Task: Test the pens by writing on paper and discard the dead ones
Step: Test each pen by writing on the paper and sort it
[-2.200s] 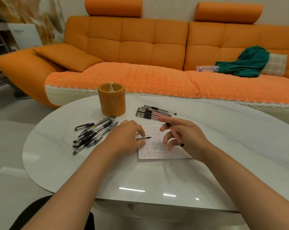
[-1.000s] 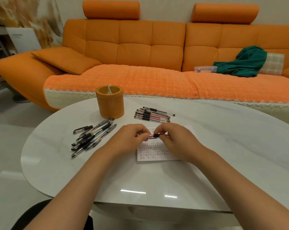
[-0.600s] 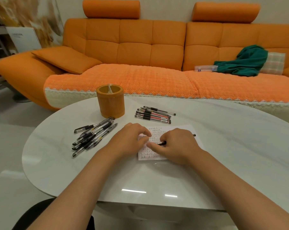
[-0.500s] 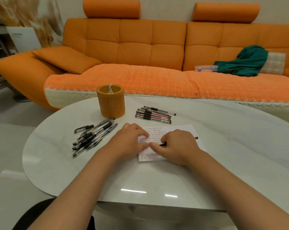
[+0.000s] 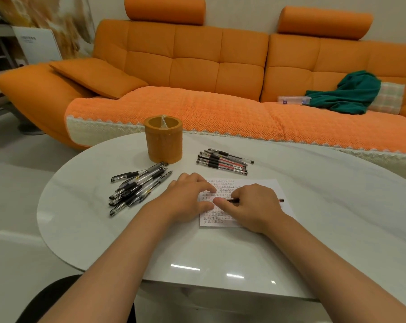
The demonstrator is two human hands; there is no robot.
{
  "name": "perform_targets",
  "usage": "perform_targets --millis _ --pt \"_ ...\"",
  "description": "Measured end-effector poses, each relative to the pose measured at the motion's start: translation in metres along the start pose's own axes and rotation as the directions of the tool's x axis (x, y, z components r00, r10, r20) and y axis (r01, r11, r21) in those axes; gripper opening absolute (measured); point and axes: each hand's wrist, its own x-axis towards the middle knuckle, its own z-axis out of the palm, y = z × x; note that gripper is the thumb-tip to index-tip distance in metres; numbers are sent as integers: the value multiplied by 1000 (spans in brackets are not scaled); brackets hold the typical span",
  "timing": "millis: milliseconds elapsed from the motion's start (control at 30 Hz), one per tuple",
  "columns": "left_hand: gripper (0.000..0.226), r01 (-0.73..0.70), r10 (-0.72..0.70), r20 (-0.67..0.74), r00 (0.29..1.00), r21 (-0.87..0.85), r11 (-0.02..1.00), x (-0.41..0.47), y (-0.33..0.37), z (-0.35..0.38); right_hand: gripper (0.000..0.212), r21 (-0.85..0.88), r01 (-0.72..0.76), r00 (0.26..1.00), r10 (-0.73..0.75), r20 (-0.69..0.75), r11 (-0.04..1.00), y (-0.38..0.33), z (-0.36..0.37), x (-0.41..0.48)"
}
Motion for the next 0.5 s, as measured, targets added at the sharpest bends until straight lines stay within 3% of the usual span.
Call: perform_targets --millis 200,333,400,500 --pt "45 3 -3 7 1000 5 1000 -1 -3 0 59 -52 -17 1000 16 -21 999 -4 2 3" --pt "44 -7 7 0 1000 5 1000 -1 -3 0 58 5 8 998 -8 -63 1000 -6 3 2" --pt "45 -11 11 -4 1000 4 1000 -1 -3 0 48 12 10 999 -9 -44 1000 -8 0 1" --pt "44 -2 2 -4 1000 -16 1000 -1 -4 0 14 71 38 999 -36 -28 997 -5 -1 1"
